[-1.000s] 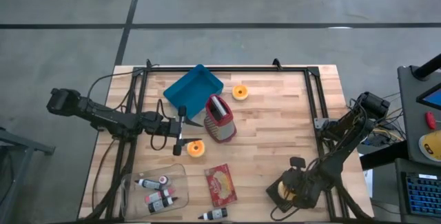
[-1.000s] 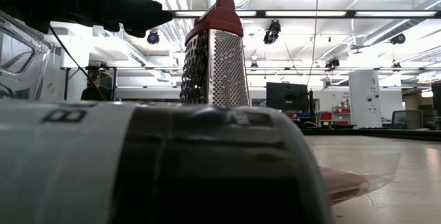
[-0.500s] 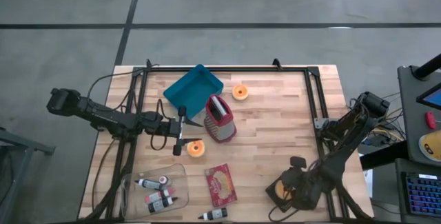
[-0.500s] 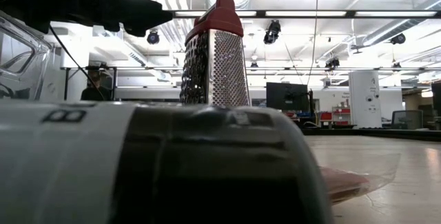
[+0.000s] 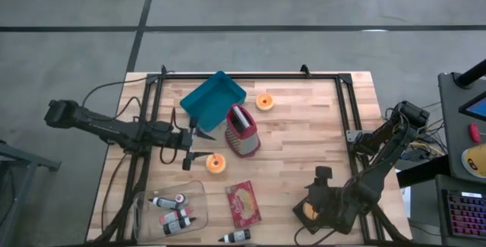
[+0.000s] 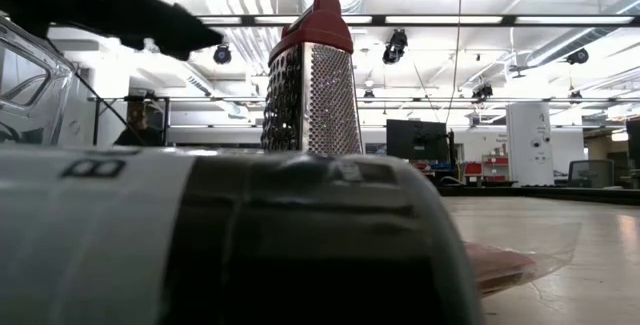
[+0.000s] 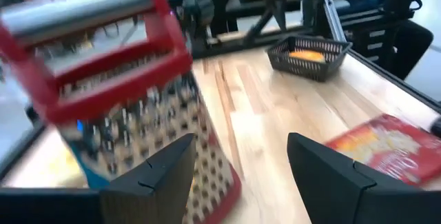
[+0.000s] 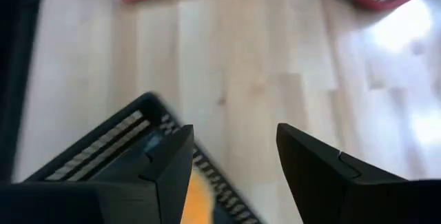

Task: Pick & Place Food Item
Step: Put the bottom orange donut into the black bin

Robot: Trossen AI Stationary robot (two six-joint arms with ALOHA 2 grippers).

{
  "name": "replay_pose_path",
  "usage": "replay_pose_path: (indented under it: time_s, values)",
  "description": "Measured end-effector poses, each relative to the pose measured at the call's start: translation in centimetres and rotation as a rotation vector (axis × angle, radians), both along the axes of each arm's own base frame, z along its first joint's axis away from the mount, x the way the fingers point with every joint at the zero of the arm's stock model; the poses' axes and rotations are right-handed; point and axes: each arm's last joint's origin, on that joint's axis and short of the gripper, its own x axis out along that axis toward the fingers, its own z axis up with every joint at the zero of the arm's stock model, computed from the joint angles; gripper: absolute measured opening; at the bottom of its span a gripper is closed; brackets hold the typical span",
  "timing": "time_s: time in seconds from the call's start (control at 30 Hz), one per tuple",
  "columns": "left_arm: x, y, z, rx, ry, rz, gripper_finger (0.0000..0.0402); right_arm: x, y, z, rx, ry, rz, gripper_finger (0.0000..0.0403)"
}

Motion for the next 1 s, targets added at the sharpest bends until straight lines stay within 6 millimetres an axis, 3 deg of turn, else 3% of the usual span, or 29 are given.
replay_pose_path:
  time_s: [0.17,0.33,0.77,1.0]
  values:
    - [-1.0,0.2,-0.4,-0.128,0.097,0.044,0.0234,0.1,-0.8,-0.6,-0.096,-0.054,-0.017,0.0205]
    - [-0.8,0.1,-0.6,-0.204,0.175,0.081,0.0234,0.1,-1.3,-1.0,-0.178,-0.101,-0.027,0.0205]
    - [3.2,-0.4,1.0,-0.223,0.536,0.171,0.0234,0.0,-2.0,-0.9,-0.318,-0.198,-0.069,0.0206]
    - [6.1,-0.8,0.1,-0.277,0.727,0.126,0.0234,-0.3,-2.4,-1.6,-0.360,-0.200,-0.071,0.0206]
